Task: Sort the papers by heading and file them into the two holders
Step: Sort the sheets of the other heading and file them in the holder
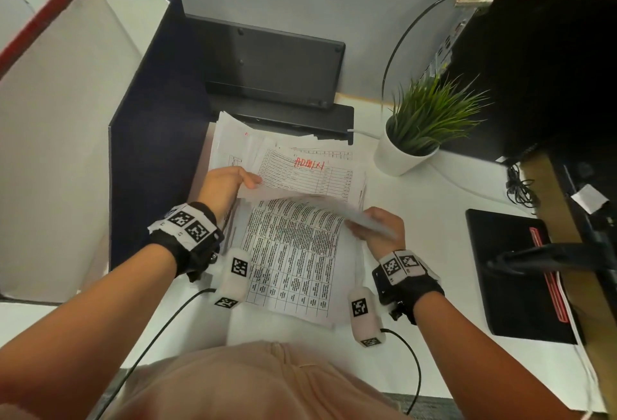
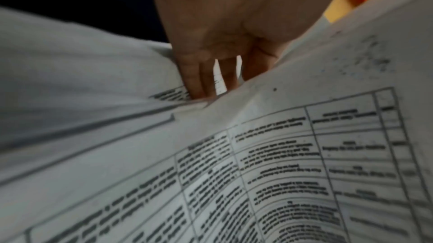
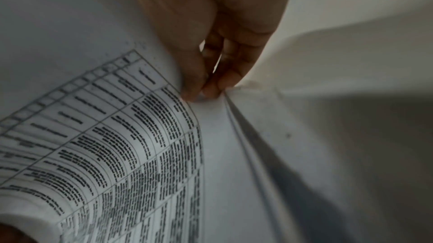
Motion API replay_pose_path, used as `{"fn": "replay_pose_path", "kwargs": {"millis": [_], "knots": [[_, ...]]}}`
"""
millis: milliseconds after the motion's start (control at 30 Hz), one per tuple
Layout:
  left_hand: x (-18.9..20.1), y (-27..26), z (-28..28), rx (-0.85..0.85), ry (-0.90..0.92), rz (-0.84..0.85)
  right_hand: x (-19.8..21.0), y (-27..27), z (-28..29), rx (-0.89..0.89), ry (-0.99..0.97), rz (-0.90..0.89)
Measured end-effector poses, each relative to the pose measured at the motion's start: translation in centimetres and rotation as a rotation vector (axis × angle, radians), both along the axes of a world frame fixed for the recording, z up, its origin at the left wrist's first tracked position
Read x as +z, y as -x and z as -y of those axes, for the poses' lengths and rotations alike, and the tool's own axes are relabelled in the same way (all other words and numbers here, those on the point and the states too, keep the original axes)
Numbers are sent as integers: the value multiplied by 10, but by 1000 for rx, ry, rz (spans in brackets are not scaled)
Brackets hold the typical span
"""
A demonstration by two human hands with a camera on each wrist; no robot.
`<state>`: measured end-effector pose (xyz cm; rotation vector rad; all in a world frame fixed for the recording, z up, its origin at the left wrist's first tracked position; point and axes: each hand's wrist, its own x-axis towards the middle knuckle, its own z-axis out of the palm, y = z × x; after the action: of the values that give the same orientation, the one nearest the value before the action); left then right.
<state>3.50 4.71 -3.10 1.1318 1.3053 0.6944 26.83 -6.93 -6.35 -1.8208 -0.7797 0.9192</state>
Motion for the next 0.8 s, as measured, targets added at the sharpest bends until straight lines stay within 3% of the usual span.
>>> {"fn": "replay_pose_path", "kwargs": {"millis": [100,200,367,500,700,800], "knots": [[4,-5,-12,-6,45,-194,-1,-2,0,-118,-80,-412],[3,-7,-24,41,143,-400,-1,-3,-1,-148,-96,-574],[-1,-9,-25,-85,95,-670,-6,-4,-1,-122,-101,-496],[-8,-12,-19,-57,0,-697,-11,-4,0,-72,-92,-337],[-13,-9,-17,-131,-131,-723,-6,-3,-1,-79,-108,-376],[-15,-8,-14,-114,-222,-656,-2,-2,-1,-67,-107,-353]]}}
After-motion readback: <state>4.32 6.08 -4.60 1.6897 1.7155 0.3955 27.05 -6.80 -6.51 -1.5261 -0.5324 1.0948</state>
